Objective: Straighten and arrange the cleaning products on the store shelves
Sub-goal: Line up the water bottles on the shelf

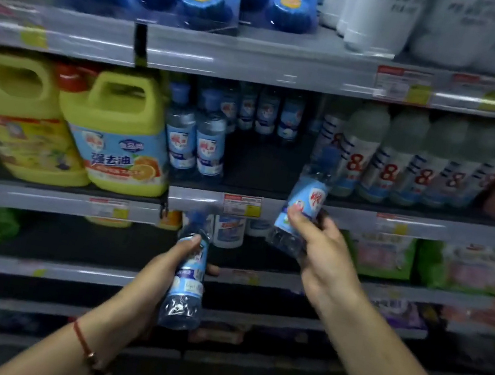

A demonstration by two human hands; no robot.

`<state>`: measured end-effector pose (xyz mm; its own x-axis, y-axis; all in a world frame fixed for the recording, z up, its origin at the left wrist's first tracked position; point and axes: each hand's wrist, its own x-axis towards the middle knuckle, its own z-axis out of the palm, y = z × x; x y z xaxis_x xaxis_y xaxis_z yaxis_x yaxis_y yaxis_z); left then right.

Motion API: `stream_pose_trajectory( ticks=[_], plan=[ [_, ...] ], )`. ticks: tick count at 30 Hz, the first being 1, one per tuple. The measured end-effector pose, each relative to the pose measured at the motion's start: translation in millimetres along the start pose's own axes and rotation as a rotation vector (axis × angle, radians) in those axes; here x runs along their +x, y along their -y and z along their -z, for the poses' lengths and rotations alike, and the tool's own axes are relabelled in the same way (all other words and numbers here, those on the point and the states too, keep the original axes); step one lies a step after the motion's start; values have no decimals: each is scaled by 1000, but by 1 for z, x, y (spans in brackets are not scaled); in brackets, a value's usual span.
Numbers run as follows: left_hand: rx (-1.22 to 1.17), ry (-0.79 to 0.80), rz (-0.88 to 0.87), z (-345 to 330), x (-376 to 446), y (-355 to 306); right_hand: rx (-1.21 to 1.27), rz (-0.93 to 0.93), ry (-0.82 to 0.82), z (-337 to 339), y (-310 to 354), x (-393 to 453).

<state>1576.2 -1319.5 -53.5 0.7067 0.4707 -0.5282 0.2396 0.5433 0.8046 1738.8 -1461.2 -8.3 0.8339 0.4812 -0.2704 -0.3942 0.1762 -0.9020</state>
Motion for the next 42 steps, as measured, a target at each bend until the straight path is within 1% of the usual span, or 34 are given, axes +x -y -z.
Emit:
stream_pose_trajectory(
  ticks=[2,4,6,9,11,15,21,27,30,33,34,35,36,39,40,42],
  plan=[
    [-45,-40,-4,1,-12,8,35,33,32,-13,7,15],
    [-94,-110,-9,0,-22,16,8,87,76,-27,9,30],
    [-133,-173,-25,0,-30,22,-76,185,113,-41,10,44],
    [-165,-231,-49,0,-41,29,-257,383,159,-59,8,70],
    [-163,-246,-59,-5,-51,34,-353,434,165,-68,4,87],
    [-123,-272,-129,-17,-66,40,-466,433,124,-79,-3,104],
    [-112,-301,-171,-19,-70,37,-575,440,184,-83,-14,109],
    [-105,-293,-177,-31,-55,34,-648,421,199,-87,-9,105],
    [-115,-305,-182,-35,-44,31,-640,422,222,-81,-4,86],
    [-137,-317,-178,-38,-35,28,-633,448,265,-59,-14,47],
    [-136,-317,-184,-39,-33,27,-652,414,271,-49,-18,32],
    [-128,-308,-194,-40,-31,27,-663,342,291,-40,-22,14],
    [-116,-293,-201,-41,-29,28,-651,239,345,-31,-27,-3],
    [-90,-237,-209,-46,-24,31,-542,-156,514,-6,-52,-42],
    [-75,-237,-211,-50,-21,31,-521,-233,530,1,-61,-47],
    [-44,-235,-200,-57,-17,32,-528,-281,496,14,-73,-44]
  ],
)
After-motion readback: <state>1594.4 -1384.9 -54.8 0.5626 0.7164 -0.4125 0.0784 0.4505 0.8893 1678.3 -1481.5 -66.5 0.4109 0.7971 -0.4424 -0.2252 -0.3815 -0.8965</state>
